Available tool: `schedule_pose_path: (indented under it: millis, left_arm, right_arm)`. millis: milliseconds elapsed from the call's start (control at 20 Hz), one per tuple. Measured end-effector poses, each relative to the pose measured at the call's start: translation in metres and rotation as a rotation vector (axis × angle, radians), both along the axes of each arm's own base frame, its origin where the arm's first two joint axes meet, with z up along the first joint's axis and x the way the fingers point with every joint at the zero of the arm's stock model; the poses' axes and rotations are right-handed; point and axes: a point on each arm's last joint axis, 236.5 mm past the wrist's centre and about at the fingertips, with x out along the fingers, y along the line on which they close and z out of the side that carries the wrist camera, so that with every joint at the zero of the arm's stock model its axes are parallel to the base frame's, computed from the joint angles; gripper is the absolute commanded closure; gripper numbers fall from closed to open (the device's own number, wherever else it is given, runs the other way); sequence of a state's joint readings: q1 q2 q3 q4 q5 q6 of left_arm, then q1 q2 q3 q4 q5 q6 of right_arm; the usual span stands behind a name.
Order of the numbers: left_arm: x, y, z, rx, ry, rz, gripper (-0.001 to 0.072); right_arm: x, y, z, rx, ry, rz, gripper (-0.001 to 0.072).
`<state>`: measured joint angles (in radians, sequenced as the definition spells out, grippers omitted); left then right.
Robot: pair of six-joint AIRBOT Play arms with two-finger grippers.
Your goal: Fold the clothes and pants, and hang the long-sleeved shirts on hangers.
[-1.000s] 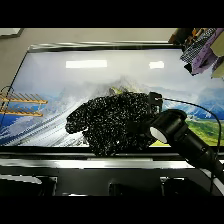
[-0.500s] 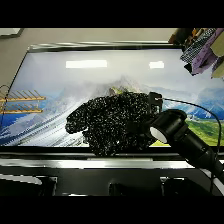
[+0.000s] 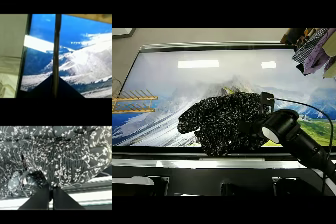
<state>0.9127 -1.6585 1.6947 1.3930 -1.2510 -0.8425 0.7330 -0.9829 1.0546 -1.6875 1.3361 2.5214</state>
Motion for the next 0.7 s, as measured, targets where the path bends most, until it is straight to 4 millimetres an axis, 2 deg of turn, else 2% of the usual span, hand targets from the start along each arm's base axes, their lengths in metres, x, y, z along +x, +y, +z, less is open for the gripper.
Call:
schedule_pose_path:
  millis: [200,300,400,500,550,700]
  left_arm:
    - [0.019,-0.002,0.065,0.089,-0.166,0.029,0.0692]
    - [0.030,-0.010,0.100,0.121,-0.266,0.030,0.0691]
    - [0.040,-0.026,0.130,0.129,-0.351,0.002,0.0692]
    - [0.053,-0.059,0.151,0.116,-0.405,-0.096,0.0694]
    - [0.059,-0.082,0.157,0.100,-0.416,-0.170,0.0694]
    - [0.062,-0.157,0.159,0.026,-0.414,-0.378,0.0694]
  right_arm:
    - [0.000,0.000,0.000,-0.003,-0.001,0.007,0.0681]
    - [0.001,-0.001,0.000,-0.009,-0.006,0.012,0.0681]
    - [0.003,-0.003,0.001,-0.017,-0.013,0.011,0.0681]
    - [0.005,-0.005,0.001,-0.026,-0.022,0.011,0.0682]
    - [0.006,-0.006,0.001,-0.031,-0.026,0.010,0.0682]
    - [0.009,-0.010,0.002,-0.049,-0.042,0.009,0.0682]
